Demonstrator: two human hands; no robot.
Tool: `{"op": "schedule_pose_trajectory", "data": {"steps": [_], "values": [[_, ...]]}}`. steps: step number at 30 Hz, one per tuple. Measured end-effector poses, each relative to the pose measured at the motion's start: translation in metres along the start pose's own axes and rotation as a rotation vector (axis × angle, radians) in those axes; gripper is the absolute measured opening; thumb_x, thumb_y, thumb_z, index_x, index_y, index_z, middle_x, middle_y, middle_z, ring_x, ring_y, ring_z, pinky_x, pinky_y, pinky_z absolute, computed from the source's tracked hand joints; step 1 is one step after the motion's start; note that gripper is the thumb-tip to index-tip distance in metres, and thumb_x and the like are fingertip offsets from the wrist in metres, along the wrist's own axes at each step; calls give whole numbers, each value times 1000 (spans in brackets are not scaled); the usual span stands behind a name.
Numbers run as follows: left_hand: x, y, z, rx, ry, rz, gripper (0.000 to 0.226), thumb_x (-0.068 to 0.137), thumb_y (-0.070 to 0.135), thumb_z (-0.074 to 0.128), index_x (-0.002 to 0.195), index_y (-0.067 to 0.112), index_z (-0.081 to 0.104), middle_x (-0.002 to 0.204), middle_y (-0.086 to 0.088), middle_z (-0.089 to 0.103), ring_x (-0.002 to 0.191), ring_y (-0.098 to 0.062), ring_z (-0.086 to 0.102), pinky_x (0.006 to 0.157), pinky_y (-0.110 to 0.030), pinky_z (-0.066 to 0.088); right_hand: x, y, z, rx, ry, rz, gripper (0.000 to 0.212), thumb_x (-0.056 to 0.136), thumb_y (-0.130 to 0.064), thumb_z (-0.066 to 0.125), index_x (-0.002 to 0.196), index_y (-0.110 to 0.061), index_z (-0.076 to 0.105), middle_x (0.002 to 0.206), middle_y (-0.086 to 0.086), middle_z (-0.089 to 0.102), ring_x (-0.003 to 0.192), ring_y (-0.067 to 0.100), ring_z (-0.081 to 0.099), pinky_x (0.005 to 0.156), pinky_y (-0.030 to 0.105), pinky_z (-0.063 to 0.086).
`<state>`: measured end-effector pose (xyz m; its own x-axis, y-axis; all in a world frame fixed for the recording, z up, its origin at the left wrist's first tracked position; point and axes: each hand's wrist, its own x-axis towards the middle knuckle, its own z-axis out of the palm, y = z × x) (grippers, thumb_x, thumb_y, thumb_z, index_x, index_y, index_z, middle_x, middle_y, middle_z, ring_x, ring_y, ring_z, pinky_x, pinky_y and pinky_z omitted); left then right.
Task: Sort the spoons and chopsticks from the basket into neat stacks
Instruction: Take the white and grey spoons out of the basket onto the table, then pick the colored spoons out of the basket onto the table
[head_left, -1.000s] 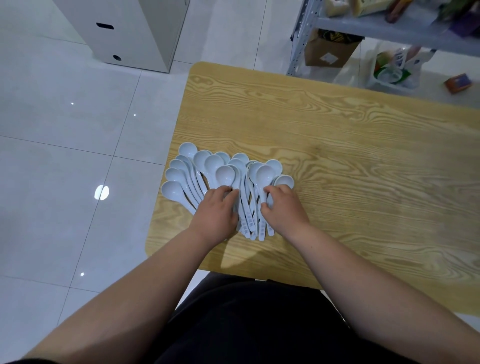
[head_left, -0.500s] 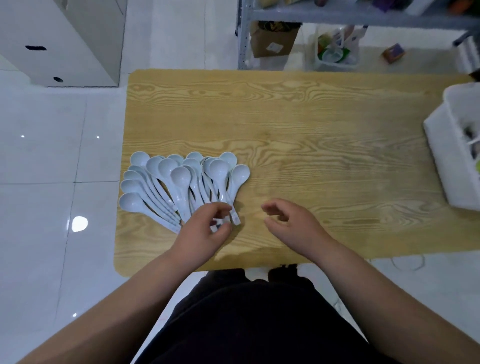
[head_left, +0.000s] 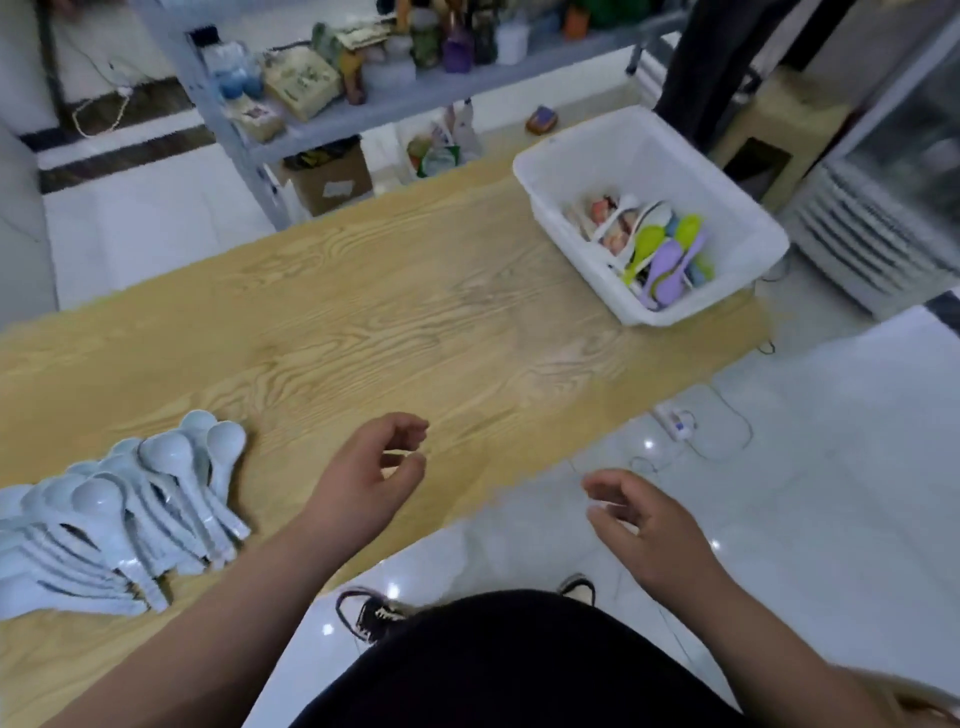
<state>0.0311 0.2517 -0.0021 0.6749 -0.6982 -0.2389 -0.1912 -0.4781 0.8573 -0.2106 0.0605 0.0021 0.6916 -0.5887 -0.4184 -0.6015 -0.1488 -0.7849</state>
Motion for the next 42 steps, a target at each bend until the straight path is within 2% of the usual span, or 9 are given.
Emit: {"op": "schedule_pose_trajectory", "data": {"steps": [5, 9, 14, 16, 22, 29, 31, 34, 42], "values": [[14, 68, 97, -63, -26, -12, 33, 93, 0, 63, 109, 29, 63, 105, 5, 69, 94, 0, 64, 79, -9, 47, 4, 44, -92, 58, 44, 5, 26, 94, -21, 66, 107, -43, 63, 111, -23, 68, 104, -8, 62, 86, 9, 45], [22, 97, 149, -49, -69, -35, 34, 92, 5, 64, 106, 35, 64, 102, 9, 70, 96, -3, 66, 82, -20, 51, 24, 56, -150, 59, 106, -20, 25, 94, -21, 66, 104, -44, 62, 108, -24, 67, 102, -8, 62, 82, 7, 44], [46, 118, 180, -10, -121, -37, 32, 90, 4, 64, 107, 32, 65, 99, 10, 70, 94, -1, 65, 78, -9, 47, 69, 56, -196, 100, 137, -22, 19, 94, -22, 66, 104, -38, 66, 105, -29, 67, 98, -8, 64, 78, 6, 46], [64, 123, 187, -9, -141, -22, 33, 90, 4, 64, 107, 32, 65, 98, 12, 70, 96, -1, 65, 79, -9, 46, 88, 52, -209, 88, 139, -23, 18, 94, -22, 66, 106, -36, 67, 107, -23, 68, 100, -7, 64, 81, 10, 48], [137, 150, 204, 11, -205, 32, 33, 91, 8, 64, 107, 37, 63, 97, 17, 69, 97, -5, 65, 82, -15, 48, 134, 49, -243, 44, 140, -14, 17, 94, -21, 65, 108, -31, 68, 106, -19, 69, 99, -10, 62, 79, 2, 44], [224, 204, 229, -39, -79, -20, 26, 94, 15, 62, 109, 37, 64, 101, 10, 70, 89, -4, 66, 74, -18, 51, 186, 68, -286, 33, 27, -9, 19, 94, -20, 66, 107, -33, 69, 104, -20, 69, 96, -8, 63, 77, 7, 46], [244, 214, 241, -61, -23, -48, 25, 95, 14, 60, 110, 34, 64, 101, 8, 69, 86, -5, 66, 70, -13, 49, 210, 71, -308, -4, -30, -33, 18, 94, -20, 66, 108, -31, 69, 105, -19, 69, 96, -9, 62, 78, 6, 45], [268, 228, 260, -81, 88, -121, 26, 95, 9, 58, 110, 29, 63, 104, 7, 70, 89, -2, 63, 68, -4, 43, 259, 65, -343, -36, -130, -89, 19, 94, -16, 65, 109, -27, 69, 106, -18, 69, 95, -10, 62, 77, 5, 45], [283, 246, 317, -155, 307, -312, 30, 93, 3, 57, 104, 30, 63, 98, 9, 68, 83, 1, 61, 69, -7, 45, 387, 24, -372, -183, -389, -360, 16, 95, -14, 62, 106, -24, 67, 99, -18, 67, 90, -12, 61, 77, 5, 44]]}}
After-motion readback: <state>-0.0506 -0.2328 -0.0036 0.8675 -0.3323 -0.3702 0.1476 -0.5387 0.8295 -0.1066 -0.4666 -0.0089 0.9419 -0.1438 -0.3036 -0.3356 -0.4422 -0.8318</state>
